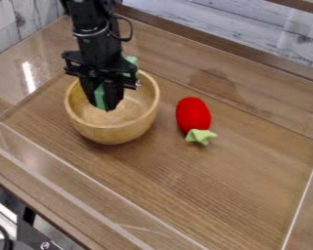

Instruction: Put the green object in the brown bowl

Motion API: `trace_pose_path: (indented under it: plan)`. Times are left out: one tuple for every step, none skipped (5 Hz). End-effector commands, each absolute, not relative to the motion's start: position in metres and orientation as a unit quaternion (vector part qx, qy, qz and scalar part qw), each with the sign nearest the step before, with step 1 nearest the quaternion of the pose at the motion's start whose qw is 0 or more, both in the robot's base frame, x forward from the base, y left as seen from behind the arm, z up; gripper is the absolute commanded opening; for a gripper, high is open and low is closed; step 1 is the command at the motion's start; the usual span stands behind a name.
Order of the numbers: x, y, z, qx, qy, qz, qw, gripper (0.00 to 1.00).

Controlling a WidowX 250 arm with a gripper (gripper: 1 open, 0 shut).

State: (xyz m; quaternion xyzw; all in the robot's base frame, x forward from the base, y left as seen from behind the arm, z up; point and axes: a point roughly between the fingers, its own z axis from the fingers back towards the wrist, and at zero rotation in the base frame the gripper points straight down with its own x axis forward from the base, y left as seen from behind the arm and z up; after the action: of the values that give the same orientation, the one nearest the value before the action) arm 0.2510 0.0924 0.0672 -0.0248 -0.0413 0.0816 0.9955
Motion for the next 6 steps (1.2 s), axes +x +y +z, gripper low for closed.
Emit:
trace_pose_path:
  plan:
    - [0.264,0.102,0.079,-0.015,-0.057,0.068,0.996,0.00]
    - [0.269,0.106,0.080,-0.015,-0.054,0.058,0.997,0.00]
    - [0.271,0.114,0.080,-0.013,-0.052,0.073,0.996,0.00]
    - [0.272,0.121,0.080,-0.012,-0.049,0.087,0.995,0.00]
    - [0.268,0.126,0.087,-0.010,-0.047,0.108,0.993,0.00]
    - [0.263,0.130,0.094,-0.009,-0.045,0.127,0.991,0.00]
